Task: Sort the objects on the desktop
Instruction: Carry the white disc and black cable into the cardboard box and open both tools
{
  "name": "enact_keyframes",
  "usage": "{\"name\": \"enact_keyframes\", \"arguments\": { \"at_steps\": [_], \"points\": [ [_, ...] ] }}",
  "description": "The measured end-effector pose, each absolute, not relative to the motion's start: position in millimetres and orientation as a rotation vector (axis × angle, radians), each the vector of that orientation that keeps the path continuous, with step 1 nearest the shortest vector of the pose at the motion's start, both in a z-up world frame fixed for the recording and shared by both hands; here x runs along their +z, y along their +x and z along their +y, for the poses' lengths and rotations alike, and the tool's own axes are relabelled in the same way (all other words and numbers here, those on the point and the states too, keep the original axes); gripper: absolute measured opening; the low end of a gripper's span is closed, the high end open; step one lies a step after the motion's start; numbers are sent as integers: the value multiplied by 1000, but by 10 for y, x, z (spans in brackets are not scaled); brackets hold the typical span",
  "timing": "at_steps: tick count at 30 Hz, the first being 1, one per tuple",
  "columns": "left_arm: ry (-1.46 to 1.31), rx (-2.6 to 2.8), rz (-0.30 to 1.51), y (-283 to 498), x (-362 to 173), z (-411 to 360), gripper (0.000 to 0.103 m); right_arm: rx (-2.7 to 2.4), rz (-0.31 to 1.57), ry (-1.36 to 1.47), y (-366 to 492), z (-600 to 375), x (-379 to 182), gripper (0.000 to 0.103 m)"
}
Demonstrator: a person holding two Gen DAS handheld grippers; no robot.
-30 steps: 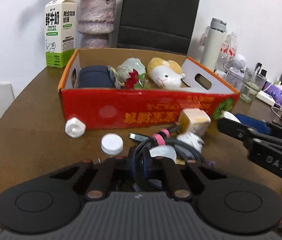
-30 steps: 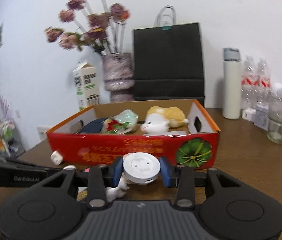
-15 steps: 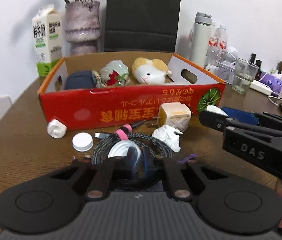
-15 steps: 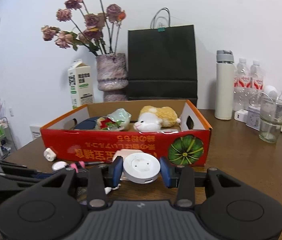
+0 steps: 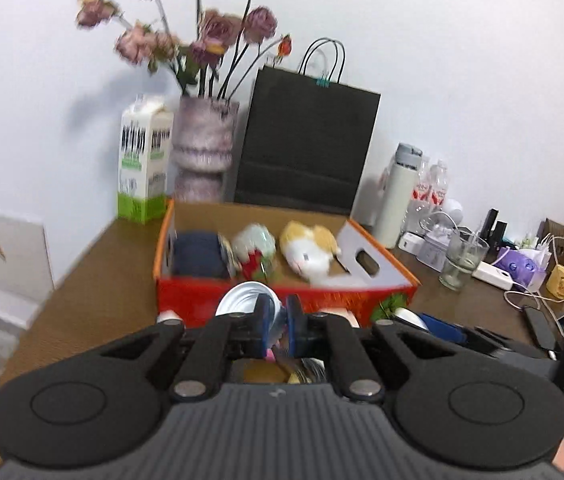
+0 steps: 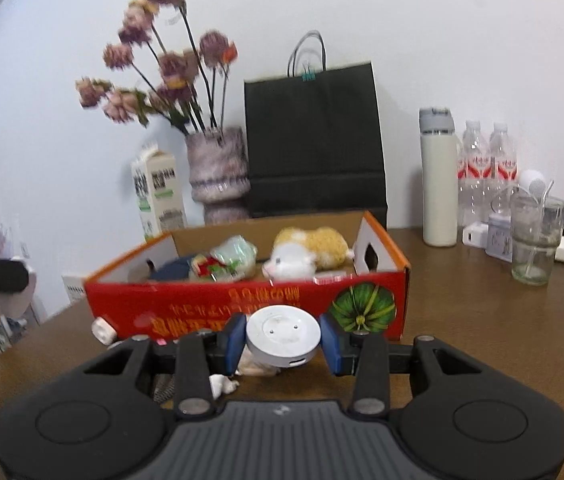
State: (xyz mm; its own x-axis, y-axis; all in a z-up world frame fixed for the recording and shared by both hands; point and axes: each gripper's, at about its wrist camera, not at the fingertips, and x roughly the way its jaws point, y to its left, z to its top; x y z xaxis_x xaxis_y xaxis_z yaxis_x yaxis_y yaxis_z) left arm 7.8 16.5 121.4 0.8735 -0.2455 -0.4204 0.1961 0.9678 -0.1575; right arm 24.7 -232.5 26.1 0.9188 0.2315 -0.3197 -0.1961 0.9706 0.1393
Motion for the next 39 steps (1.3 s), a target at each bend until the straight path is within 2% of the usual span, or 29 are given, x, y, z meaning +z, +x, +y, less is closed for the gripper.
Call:
{"name": "enact_keyframes", "arguments": {
  "at_steps": [5,9,14,17,19,21,23,26,28,32,33,34,35,39],
  "points": [
    [-94,-283,502,929,1604,-3,9,224,301,70,410,-2483,856,39],
    [-123,-366,648,1840,1507,-419,9,209,390,41,1083,-2549,1205,39],
    [-71,-301,847,2833,1064,-809,9,198,715,2,2310,-2424,1005,39],
    [-90,-261,890,3115,884,-835,11,149,772,-143,2658,-2250,801,39],
    [-136,-257,941,3225,824,-798,29,148,811,-183,2840,-2180,663,42],
    [-175,-269,941,3242,853,-723,34,158,839,-212,2962,-2143,554,49],
    [-173,-237,913,3231,957,-633,39,142,823,-228,3006,-2146,539,52],
    [-168,-212,877,3145,1168,-481,45,134,787,-140,2967,-2268,710,64],
    [-126,-183,854,3028,1305,-417,60,136,767,-88,2875,-2332,855,71],
    [-51,-127,858,2745,1425,-343,67,137,752,-98,2623,-2328,1084,75],
    [-46,-113,859,2625,1434,-300,74,139,756,-105,2542,-2330,1134,78],
    [-48,-103,854,2517,1430,-259,84,138,760,-108,2486,-2337,1175,84],
    [-45,-97,845,2371,1411,-200,87,140,762,-110,2403,-2339,1204,86],
    [3,-62,803,1814,1318,-30,91,149,751,-83,2017,-2399,1238,88]
  ]
}}
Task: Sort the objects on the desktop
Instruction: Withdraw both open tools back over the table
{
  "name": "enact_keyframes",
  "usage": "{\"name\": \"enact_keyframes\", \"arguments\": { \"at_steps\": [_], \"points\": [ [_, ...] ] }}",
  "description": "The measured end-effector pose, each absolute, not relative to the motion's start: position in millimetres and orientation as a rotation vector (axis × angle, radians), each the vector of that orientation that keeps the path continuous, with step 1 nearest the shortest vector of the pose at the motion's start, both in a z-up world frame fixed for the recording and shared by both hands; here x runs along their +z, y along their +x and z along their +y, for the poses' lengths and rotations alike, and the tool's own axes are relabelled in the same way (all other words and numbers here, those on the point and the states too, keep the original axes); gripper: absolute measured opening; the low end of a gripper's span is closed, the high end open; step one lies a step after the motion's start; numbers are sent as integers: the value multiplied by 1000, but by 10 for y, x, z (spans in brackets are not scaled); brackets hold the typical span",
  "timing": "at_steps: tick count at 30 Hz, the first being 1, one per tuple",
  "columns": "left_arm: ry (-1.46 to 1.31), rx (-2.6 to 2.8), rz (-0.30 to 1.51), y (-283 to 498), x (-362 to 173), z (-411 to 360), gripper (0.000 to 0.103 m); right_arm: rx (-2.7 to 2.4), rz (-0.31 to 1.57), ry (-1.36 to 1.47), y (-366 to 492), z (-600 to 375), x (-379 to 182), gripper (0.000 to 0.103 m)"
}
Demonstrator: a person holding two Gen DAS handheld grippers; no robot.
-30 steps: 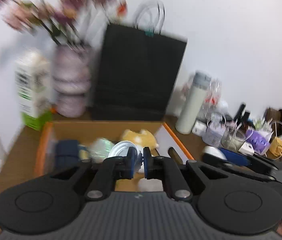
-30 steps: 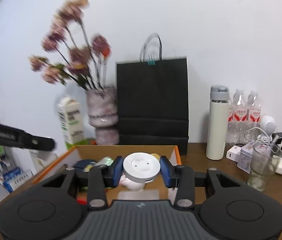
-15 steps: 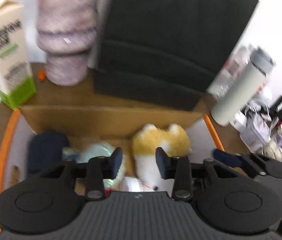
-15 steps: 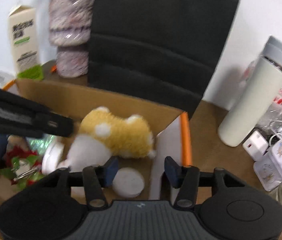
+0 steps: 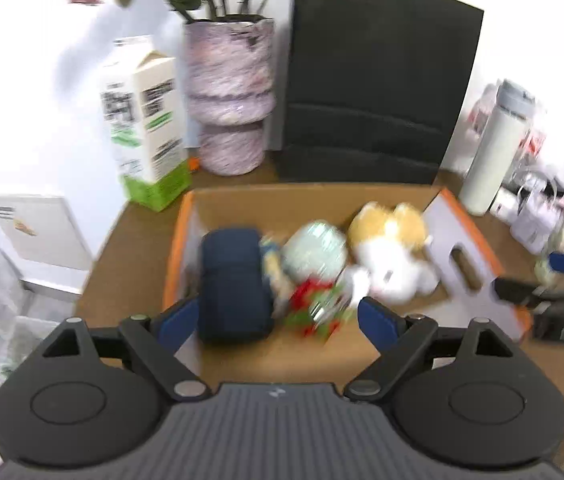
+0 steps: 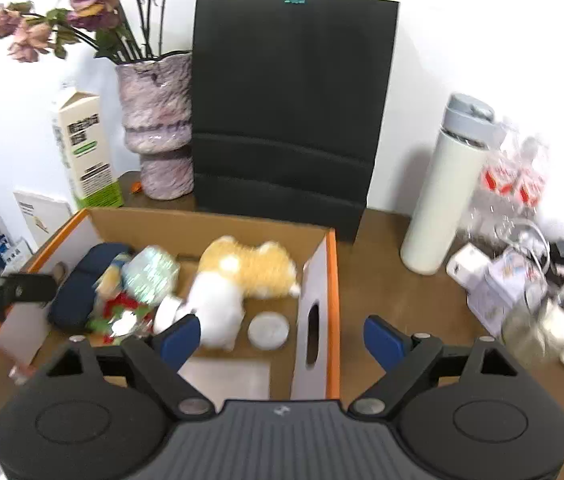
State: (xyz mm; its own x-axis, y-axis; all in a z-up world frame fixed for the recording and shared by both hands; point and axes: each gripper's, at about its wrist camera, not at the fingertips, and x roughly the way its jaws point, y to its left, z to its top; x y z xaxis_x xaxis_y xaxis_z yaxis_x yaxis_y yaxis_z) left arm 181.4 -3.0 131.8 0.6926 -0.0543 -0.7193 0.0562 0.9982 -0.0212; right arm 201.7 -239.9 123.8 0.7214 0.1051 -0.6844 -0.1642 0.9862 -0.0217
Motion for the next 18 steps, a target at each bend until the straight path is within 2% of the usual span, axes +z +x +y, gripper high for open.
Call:
{"name": "enact_keyframes", "arguments": {
  "at_steps": [4,9,14,18],
  "points": [
    [-28,-16,732,1241,1211,188,102,163,706,-13,1502,-2436,1161,89],
    [11,-16,648,507,936,312,103,188,629,22,761,-2348,854,91],
    [-117,-52,619,-437,599,406,103,214,585,67,-167,-2306,512,93],
    [-42,-33,614,-884,476,274,103,218,555,83,-773,-2225,355,94]
  ]
}}
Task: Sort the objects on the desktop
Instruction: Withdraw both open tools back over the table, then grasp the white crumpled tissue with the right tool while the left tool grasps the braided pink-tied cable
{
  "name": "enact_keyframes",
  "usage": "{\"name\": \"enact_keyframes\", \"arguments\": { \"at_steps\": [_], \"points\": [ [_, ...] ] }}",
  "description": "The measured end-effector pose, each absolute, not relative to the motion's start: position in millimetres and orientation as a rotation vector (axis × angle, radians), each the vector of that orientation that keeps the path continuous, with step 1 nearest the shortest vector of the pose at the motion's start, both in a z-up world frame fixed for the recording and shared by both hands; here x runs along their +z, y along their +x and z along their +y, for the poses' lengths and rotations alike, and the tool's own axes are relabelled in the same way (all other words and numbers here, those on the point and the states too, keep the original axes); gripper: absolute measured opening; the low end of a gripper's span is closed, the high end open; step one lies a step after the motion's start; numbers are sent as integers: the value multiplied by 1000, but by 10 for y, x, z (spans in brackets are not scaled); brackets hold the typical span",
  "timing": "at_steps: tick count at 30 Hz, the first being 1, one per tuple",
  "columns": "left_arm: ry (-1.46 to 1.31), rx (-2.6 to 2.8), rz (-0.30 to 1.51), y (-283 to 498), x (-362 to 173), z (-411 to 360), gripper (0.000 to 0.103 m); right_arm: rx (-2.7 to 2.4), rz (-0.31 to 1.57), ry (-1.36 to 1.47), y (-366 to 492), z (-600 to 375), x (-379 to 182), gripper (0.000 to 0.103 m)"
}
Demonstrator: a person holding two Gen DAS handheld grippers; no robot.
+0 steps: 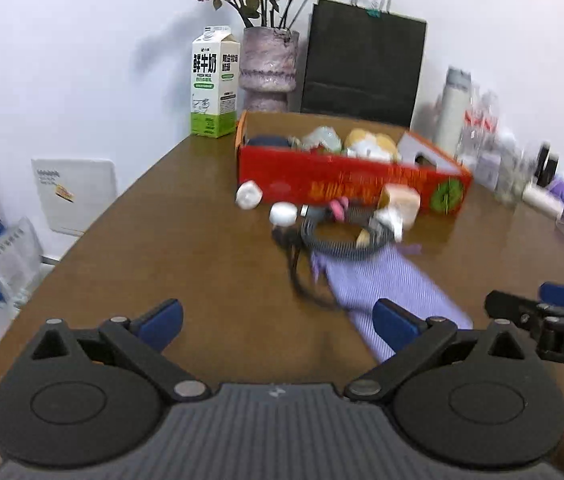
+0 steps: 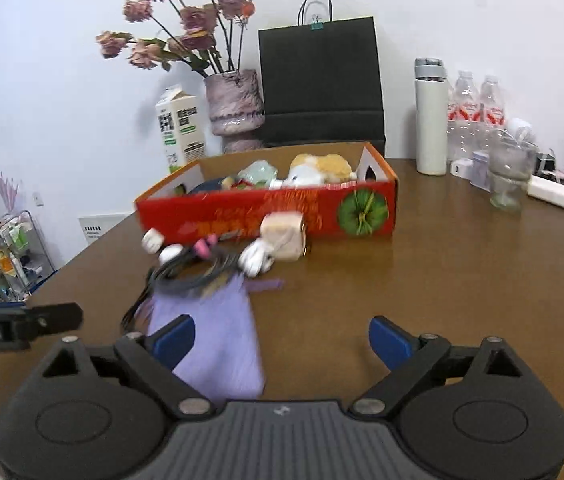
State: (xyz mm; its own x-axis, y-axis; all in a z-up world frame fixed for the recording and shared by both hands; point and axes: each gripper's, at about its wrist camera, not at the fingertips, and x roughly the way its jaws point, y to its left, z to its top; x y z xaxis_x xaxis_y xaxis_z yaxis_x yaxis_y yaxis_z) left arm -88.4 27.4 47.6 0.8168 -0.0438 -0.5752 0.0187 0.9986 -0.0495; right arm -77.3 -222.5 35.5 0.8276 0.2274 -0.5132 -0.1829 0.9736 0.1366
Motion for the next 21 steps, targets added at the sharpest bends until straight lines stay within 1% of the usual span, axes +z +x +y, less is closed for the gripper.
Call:
{"name": "enact_keyframes", "arguments": {
  "at_steps": [4,7,13,18,21],
  "points": [
    [15,-47,601,-1146,422,205,103,228,550,108,-1145,-2206,264,94],
    [41,-37,615,-1162,349,165,103,227,547,104,-1260,-2190,252,94],
    [55,-54,578,-1177,315,162,103,219,523,118,-1269,-2217,277,91],
    [45,-64,588,-1001,271,216,103,205,530,139,-1123,-2284,249,90],
    [32,-69,561,-743,364,256,97,230,533,127,-924,-2279,262,88]
  ]
}}
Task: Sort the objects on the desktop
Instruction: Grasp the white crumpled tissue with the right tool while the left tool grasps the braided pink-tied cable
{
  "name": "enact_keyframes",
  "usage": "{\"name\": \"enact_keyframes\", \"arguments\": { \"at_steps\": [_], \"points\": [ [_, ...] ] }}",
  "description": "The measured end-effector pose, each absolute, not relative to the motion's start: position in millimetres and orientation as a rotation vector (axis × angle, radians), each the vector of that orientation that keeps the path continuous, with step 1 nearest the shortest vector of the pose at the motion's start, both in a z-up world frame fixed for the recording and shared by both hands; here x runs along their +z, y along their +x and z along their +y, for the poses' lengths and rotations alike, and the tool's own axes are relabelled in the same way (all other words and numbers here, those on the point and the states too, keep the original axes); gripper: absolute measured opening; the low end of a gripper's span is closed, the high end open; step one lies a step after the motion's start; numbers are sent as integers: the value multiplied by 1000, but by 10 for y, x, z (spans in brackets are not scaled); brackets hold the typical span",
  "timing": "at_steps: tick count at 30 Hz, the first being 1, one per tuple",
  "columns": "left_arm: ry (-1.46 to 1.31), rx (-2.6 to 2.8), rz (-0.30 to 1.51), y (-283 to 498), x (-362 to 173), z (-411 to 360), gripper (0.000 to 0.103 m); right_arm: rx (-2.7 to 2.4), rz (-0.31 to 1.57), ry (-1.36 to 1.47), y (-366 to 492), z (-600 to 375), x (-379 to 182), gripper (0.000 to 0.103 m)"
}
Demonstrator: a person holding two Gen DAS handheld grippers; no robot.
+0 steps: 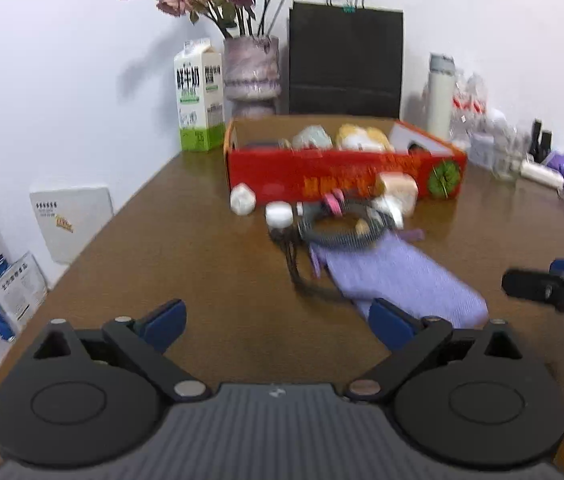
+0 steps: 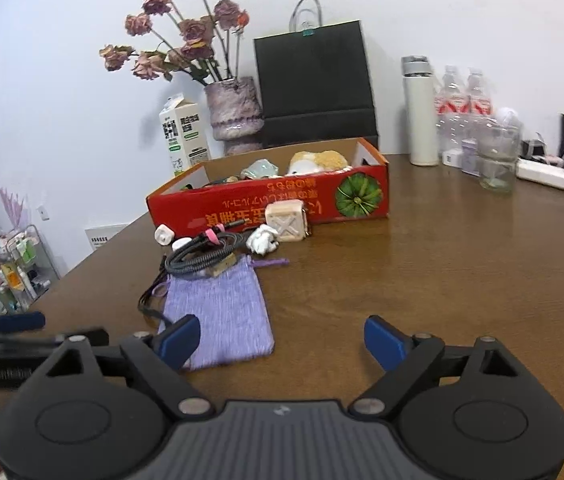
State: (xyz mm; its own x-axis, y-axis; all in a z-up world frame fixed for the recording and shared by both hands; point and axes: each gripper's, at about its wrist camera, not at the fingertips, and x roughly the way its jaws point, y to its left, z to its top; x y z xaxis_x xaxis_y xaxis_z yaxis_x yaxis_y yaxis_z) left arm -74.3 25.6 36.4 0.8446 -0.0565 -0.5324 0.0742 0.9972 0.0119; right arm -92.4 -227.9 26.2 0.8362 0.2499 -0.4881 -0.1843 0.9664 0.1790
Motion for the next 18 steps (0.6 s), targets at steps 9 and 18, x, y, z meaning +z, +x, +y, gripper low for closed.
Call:
{"name": "enact_keyframes", "arguments": {
  "at_steps": [9,18],
  "points": [
    [-89,-275,742,671,417,210,54,342,592,268,576,-2242,354,43],
    [-34,-301,806,982,194,34,19,280,654,212,885,-2004,-8,20]
  ]
}}
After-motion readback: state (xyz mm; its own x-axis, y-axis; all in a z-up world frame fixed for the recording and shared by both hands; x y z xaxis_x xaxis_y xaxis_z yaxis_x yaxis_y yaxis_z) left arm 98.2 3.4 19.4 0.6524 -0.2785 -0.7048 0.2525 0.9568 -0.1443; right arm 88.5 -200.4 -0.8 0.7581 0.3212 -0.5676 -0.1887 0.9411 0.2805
